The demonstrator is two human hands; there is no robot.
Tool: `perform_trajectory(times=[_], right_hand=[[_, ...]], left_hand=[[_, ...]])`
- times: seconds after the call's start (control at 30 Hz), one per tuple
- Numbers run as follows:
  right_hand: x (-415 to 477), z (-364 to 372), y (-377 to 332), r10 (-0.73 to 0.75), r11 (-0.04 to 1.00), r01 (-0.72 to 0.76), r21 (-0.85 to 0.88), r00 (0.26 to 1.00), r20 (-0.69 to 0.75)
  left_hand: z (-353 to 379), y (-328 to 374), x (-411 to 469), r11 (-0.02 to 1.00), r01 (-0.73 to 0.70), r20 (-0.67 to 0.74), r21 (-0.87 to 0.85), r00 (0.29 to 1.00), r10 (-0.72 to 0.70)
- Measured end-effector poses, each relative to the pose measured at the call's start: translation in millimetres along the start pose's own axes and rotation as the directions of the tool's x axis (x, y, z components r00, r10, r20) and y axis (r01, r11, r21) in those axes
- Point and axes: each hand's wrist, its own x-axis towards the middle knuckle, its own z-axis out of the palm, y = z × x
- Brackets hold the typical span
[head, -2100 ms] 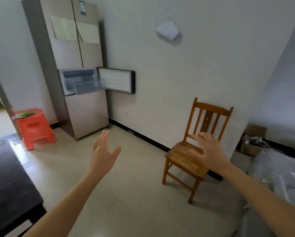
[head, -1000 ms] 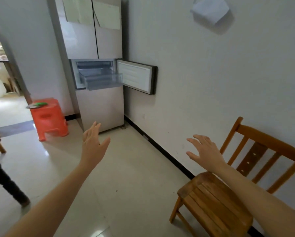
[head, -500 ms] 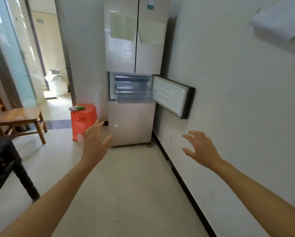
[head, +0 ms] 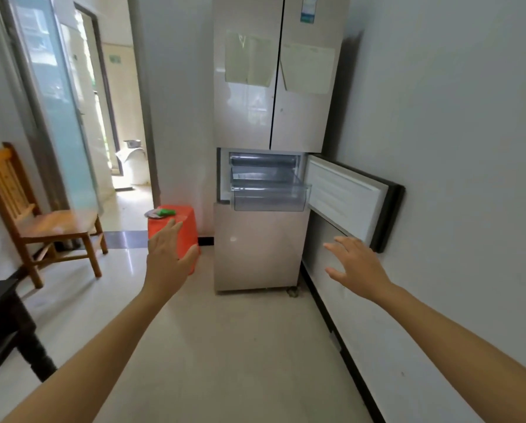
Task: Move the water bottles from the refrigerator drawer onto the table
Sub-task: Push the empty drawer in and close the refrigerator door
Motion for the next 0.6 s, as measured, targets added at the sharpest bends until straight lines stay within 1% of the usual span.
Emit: perform_trajectory(times=[0.07,0.13,0.27,0.43,0.6], right_hand=[[33,7,7,0.014,1.000,-0.014,0.013,1.000,-0.016],[55,21,14,0.022,1.000,-0.022,0.020,1.000,-0.006],[84,67,33,0.051,0.998,-0.054,0.027,0.994,0.096],[137,109,66,0.064,0.996,-0.074,0.059,0.986,0.156],[221,140,117,0.057,0.996,-0.066,0.068,0.991,0.123]], left_hand=[[18,-11,31,1.000,-0.001,0.005,-0.005,1.000,0.001],[37,-20,50,1.000,0.028,0.013,0.011,1.000,-0.028],[84,-41,74,0.998,0.054,0.066,0.034,0.996,-0.056],[141,-60,123,0.994,0.080,0.114,0.068,0.990,-0.088],[208,-57,193,0.995,0.048,0.096,0.087,0.994,-0.057]])
